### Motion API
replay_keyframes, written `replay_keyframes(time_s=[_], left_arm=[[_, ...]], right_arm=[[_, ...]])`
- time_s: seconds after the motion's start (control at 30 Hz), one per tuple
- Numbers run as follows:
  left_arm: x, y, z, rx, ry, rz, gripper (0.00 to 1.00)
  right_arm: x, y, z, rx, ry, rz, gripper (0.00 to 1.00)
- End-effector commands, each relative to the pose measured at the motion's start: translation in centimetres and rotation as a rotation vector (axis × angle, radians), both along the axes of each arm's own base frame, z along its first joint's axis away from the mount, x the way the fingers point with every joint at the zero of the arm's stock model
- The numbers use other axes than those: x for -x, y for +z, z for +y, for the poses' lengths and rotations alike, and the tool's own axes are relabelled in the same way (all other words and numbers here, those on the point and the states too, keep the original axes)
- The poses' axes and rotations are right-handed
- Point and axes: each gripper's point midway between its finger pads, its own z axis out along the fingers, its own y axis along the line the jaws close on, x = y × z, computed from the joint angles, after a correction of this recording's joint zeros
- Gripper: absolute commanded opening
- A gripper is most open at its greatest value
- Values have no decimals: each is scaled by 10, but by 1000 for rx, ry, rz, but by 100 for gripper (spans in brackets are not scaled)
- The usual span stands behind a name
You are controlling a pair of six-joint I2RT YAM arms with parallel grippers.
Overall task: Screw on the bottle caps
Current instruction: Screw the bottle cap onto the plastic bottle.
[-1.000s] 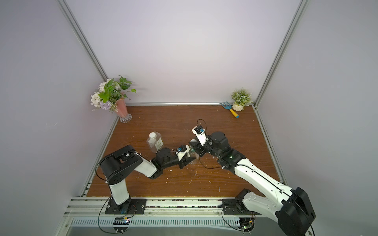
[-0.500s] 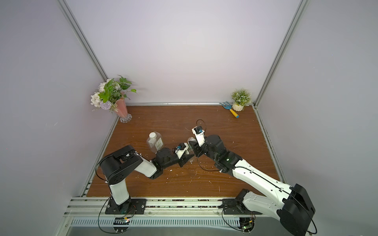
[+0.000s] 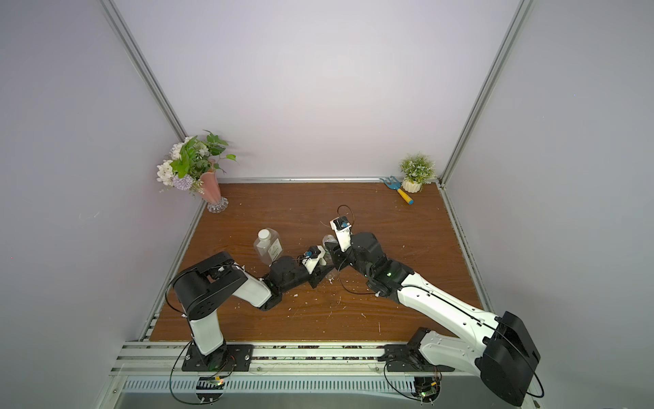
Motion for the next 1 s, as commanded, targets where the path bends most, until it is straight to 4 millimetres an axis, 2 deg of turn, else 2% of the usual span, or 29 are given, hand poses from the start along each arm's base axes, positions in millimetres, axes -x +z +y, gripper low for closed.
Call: replay_keyframes(time_s=[0.0, 0.17, 0.27, 0.57, 0.73, 0.97], left_arm=[[14, -1, -8, -19, -59, -34, 17], [12, -4, -7, -33, -24, -38, 17], [9, -7, -7, -40, -4, -37, 17], [0, -2, 10, -9, 110, -67, 18], [-6, -5, 28, -21, 202, -74, 18], [-5, 4, 52, -7, 287, -75, 18]], right_arm=[[-1, 0, 7, -10, 8, 22, 36], [1, -5, 9, -26, 15, 32, 29], [4, -13, 7, -35, 15, 43, 20], [19, -19, -4, -69, 29, 39, 17], [27, -19, -10, -65, 40, 62, 17], [42, -53, -22, 5, 48, 178, 17]])
